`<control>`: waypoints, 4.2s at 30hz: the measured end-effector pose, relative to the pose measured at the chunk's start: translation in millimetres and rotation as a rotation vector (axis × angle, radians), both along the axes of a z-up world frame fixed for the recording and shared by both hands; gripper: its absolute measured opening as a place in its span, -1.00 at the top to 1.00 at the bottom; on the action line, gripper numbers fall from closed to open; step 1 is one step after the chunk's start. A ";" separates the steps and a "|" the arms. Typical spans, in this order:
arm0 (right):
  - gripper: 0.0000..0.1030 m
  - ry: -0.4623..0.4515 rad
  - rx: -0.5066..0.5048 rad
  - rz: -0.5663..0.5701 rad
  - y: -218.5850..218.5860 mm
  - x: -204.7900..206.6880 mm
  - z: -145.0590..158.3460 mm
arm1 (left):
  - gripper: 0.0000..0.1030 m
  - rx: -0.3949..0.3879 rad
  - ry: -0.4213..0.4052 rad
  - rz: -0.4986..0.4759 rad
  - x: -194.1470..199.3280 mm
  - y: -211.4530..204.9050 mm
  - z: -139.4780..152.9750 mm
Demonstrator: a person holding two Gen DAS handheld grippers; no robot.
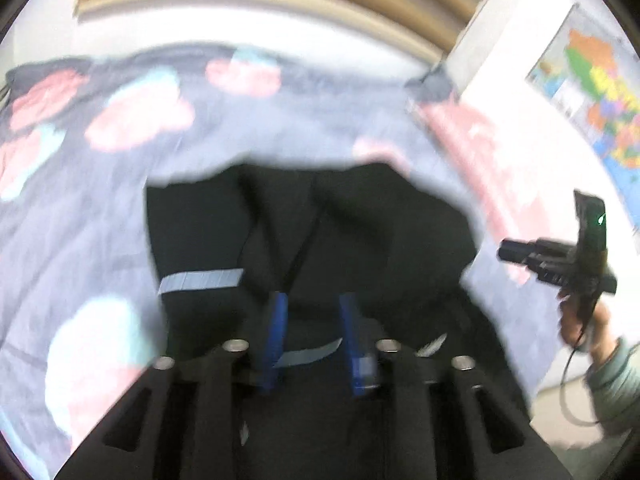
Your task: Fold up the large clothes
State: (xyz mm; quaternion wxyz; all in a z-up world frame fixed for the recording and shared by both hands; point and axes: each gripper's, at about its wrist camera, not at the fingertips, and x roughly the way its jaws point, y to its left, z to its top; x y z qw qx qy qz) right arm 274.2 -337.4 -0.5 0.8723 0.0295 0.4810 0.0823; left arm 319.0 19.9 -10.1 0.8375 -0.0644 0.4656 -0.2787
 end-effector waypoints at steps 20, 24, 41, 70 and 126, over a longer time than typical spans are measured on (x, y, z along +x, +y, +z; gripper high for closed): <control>-0.20 0.308 -0.005 0.003 103.6 46.6 -174.8 | 0.34 -0.091 0.442 0.049 17.7 -54.3 -169.3; -0.21 0.293 0.050 -0.006 97.9 44.4 -155.5 | 0.34 -0.089 0.390 0.044 2.5 -50.1 -140.9; -0.20 0.340 0.087 -0.061 99.4 18.7 -194.1 | 0.32 -0.132 0.438 0.135 -29.7 -36.7 -188.3; -0.21 0.341 -0.081 -0.090 19.4 -119.3 -125.3 | -0.13 -0.023 0.473 0.433 -199.0 177.9 -122.6; 0.30 0.679 0.351 -0.063 -25.4 -255.7 -169.3 | 0.52 -0.252 0.803 0.154 -263.2 99.6 -189.1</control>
